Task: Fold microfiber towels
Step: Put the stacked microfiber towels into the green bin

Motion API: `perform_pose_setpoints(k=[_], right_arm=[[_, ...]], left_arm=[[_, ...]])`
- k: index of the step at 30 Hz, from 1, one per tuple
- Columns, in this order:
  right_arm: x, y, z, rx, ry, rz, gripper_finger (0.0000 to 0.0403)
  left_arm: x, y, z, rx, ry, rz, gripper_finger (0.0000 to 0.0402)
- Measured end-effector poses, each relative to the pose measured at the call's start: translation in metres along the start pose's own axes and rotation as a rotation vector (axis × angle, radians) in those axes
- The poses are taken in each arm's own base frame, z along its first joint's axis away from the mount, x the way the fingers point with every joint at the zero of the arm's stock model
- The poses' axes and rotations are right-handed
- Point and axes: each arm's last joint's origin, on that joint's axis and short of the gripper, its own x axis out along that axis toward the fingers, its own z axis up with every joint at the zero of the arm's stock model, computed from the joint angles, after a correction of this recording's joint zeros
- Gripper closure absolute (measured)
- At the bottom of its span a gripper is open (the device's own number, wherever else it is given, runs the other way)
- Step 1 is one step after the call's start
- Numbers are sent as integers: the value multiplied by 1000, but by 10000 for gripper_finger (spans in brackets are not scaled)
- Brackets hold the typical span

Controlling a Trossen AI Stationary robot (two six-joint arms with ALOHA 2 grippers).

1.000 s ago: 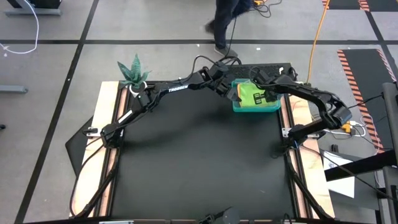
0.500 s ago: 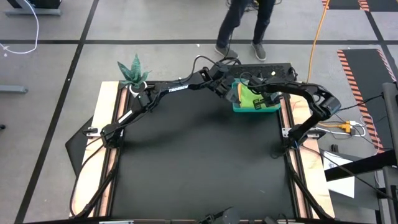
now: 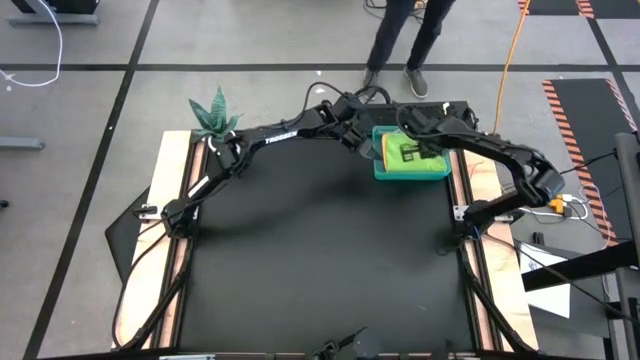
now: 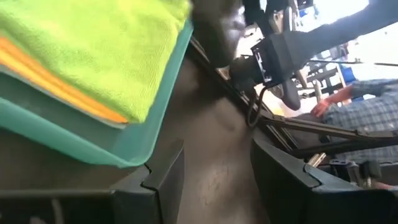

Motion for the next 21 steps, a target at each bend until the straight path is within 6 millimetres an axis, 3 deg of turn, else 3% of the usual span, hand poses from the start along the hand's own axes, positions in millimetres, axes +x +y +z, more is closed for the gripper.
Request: perform_pose_setpoints(k=[6,12,21], right_arm=[[-6,39,21,22,-210,364,403],[28,47,37,71,-181,372,403],[58,54,51,125,-181,426,403]], left_arm=[[-14,-2,7,13,-17,-13,220],[-30,-11,8,33,1,41,220],[-55,-27,8,126,9,182,220]])
